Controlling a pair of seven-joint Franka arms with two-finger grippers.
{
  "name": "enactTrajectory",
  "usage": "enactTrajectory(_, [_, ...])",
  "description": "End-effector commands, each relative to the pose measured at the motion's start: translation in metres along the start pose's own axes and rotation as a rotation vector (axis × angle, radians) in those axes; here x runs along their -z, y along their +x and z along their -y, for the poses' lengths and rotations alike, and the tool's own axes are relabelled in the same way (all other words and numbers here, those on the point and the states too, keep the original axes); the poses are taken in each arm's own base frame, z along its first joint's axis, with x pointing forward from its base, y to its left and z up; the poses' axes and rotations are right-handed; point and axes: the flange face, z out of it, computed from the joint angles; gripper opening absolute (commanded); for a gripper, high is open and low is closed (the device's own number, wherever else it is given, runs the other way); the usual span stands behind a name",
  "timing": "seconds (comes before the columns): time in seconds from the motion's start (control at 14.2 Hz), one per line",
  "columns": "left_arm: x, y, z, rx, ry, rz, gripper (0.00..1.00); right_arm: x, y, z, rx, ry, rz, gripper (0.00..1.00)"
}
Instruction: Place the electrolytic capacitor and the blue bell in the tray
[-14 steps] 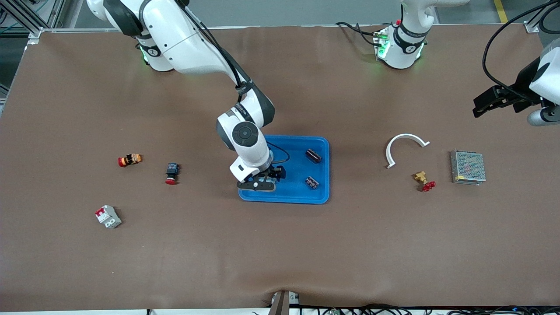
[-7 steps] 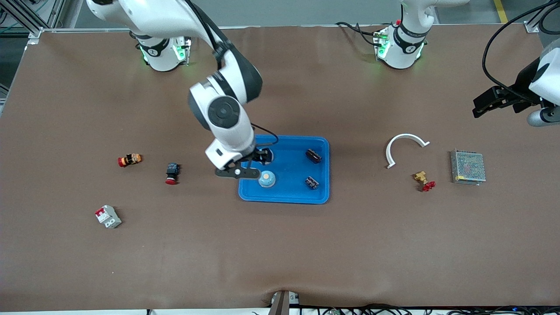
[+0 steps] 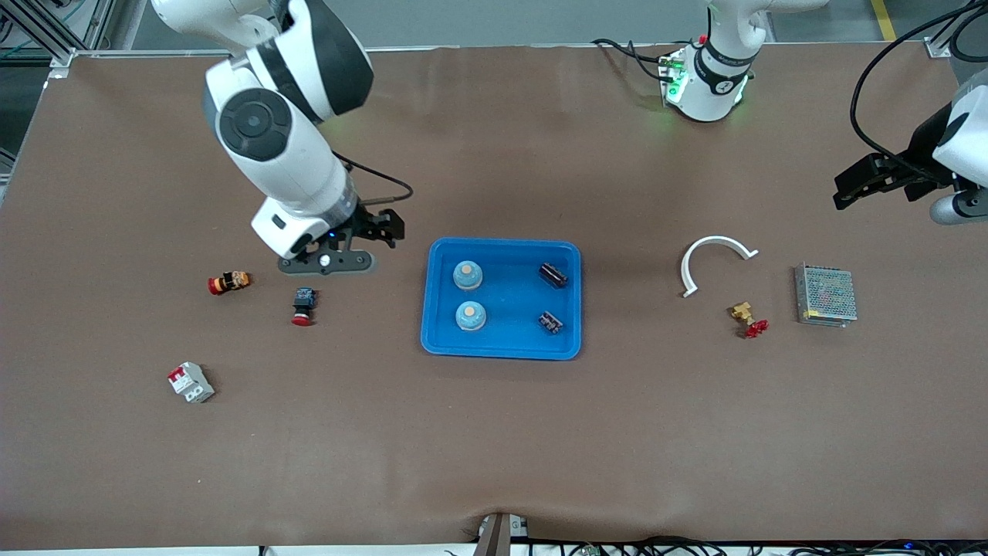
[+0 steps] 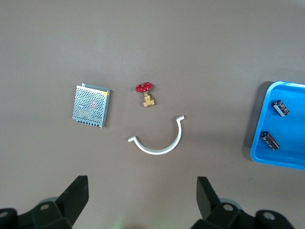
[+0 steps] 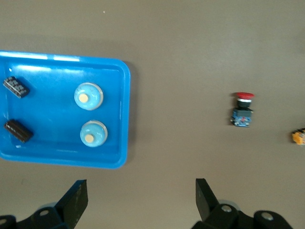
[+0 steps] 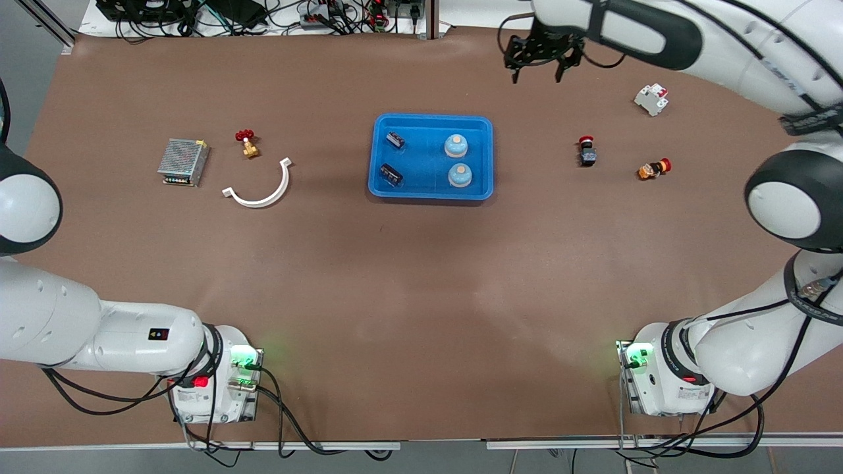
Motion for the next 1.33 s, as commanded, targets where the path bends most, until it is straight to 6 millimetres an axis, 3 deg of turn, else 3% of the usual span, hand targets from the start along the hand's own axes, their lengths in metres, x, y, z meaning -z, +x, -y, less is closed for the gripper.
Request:
enactTrajectory(0.0, [-0.002,0.000,-0.003,-0.016,-0.021,0.001,1.00,0.026,-0.012,-0.040,0.035,0.013,0.016,1.00])
enactTrajectory(0.42, [-0.006,-0.001,-0.007,-0.024,-0.019,0.010,1.00,0.071,-0.018,-0.140,0.098,0.022,0.050,1.00])
enactTrajectory(0.91, [-0.007,-0.001,-0.011,-0.032,-0.019,0.010,1.00,0.105,-0.031,-0.242,0.008,-0.007,0.050,1.00])
enactTrajectory(1.26, [-0.007,-0.001,-0.011,-0.032,-0.019,0.010,1.00,0.108,-0.029,-0.301,-0.077,-0.021,0.037,1.00])
